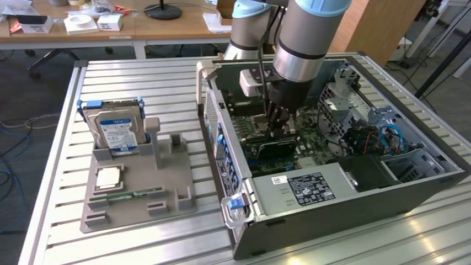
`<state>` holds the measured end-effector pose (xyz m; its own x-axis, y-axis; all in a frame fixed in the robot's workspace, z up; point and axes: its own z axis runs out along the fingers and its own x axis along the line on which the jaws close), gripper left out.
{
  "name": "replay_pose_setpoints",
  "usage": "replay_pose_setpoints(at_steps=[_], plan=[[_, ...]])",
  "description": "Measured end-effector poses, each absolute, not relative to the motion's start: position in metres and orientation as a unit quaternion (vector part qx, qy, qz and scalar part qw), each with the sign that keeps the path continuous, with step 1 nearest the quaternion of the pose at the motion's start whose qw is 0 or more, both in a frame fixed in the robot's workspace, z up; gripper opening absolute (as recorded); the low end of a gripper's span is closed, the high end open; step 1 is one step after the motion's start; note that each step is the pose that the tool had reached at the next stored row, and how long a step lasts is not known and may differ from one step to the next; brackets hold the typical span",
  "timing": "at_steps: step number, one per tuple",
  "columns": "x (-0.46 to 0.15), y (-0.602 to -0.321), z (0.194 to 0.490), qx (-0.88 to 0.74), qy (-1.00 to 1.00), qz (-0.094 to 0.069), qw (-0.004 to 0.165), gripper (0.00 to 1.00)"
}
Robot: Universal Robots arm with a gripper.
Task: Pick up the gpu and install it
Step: 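Press down on the gpu until it lock into place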
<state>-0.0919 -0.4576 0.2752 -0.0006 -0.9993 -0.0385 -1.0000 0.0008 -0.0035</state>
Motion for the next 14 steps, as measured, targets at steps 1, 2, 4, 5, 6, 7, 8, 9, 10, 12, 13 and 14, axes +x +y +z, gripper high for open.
replay_pose_setpoints(at_steps=[1, 2, 4, 5, 6, 7, 8, 9, 10, 12, 13, 14], plan=[[-0.092, -0.458, 0.278, -0.707, 0.707, 0.012, 0.015, 0.10], [-0.092, -0.458, 0.281, -0.707, 0.707, 0.012, 0.015, 0.10], [-0.092, -0.458, 0.287, -0.707, 0.707, 0.012, 0.015, 0.10], [-0.092, -0.458, 0.289, -0.707, 0.707, 0.012, 0.015, 0.10], [-0.092, -0.458, 0.292, -0.707, 0.707, 0.012, 0.015, 0.10], [-0.092, -0.458, 0.294, -0.707, 0.707, 0.012, 0.015, 0.10], [-0.092, -0.458, 0.296, -0.707, 0.707, 0.012, 0.015, 0.10], [-0.092, -0.458, 0.298, -0.707, 0.707, 0.012, 0.015, 0.10], [-0.092, -0.458, 0.300, -0.707, 0.707, 0.012, 0.015, 0.10], [-0.092, -0.458, 0.301, -0.707, 0.707, 0.012, 0.015, 0.10], [-0.092, -0.458, 0.302, -0.707, 0.707, 0.012, 0.015, 0.10], [-0.092, -0.458, 0.302, -0.707, 0.707, 0.012, 0.015, 0.10]])
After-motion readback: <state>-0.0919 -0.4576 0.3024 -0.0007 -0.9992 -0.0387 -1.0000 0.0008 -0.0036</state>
